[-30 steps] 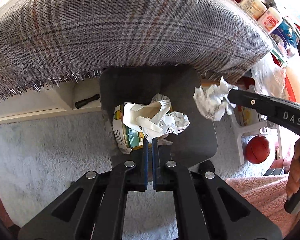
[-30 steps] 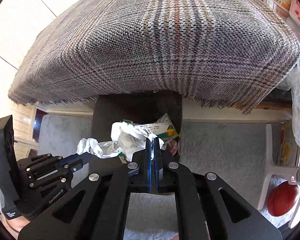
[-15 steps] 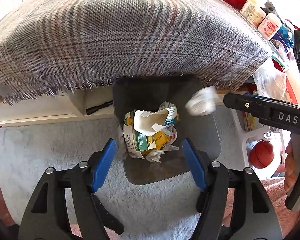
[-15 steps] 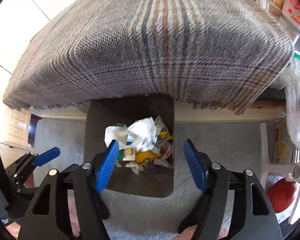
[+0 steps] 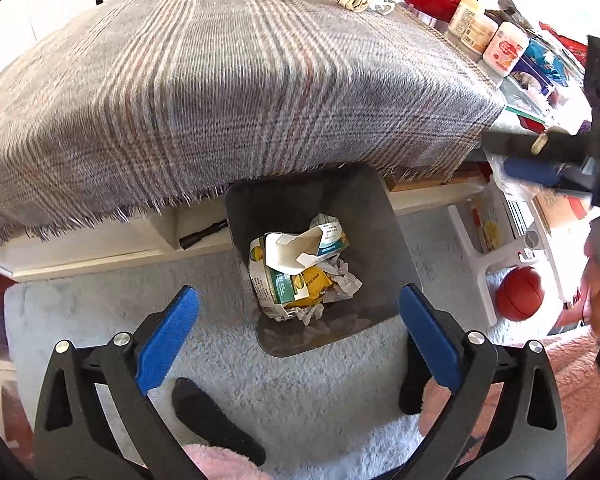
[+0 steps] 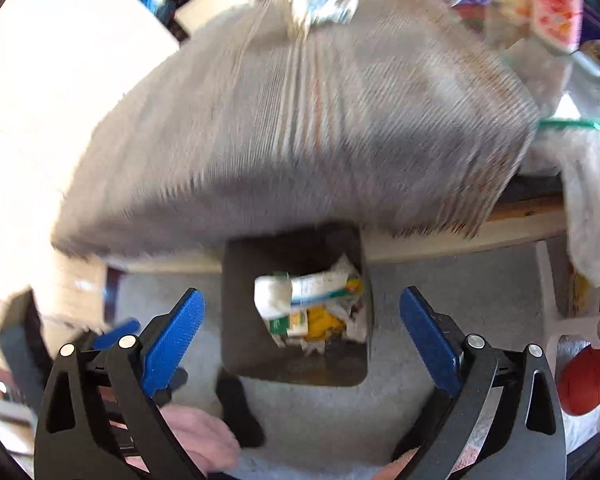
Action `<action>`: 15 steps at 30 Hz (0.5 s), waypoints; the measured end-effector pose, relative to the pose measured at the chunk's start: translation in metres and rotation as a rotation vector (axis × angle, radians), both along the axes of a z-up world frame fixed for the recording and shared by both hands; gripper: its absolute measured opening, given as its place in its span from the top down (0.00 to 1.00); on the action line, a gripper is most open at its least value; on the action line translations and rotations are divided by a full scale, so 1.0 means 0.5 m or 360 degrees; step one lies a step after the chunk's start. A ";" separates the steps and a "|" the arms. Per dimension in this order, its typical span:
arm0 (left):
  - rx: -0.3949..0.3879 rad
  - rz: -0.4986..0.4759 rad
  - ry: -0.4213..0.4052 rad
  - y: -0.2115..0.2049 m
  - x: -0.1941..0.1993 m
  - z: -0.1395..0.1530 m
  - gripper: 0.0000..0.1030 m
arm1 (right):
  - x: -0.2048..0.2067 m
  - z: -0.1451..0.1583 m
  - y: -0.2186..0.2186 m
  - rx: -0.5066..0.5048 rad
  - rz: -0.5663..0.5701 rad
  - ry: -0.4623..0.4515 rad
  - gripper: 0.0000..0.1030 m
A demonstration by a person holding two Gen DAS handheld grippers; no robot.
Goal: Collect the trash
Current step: 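Open both tools to drop the papers into the bin and withdraw, then move both open tools toward the white folded paper on the table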
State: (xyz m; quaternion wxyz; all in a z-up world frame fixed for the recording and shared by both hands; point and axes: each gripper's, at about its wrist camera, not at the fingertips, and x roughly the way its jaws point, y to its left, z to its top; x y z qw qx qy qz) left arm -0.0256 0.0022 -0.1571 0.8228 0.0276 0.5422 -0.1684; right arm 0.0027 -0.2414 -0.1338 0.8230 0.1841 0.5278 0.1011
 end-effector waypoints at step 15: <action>0.0215 0.0077 -0.0268 -0.018 0.247 0.187 0.08 | 0.231 0.174 -0.097 -0.0278 -0.0130 -0.0214 0.05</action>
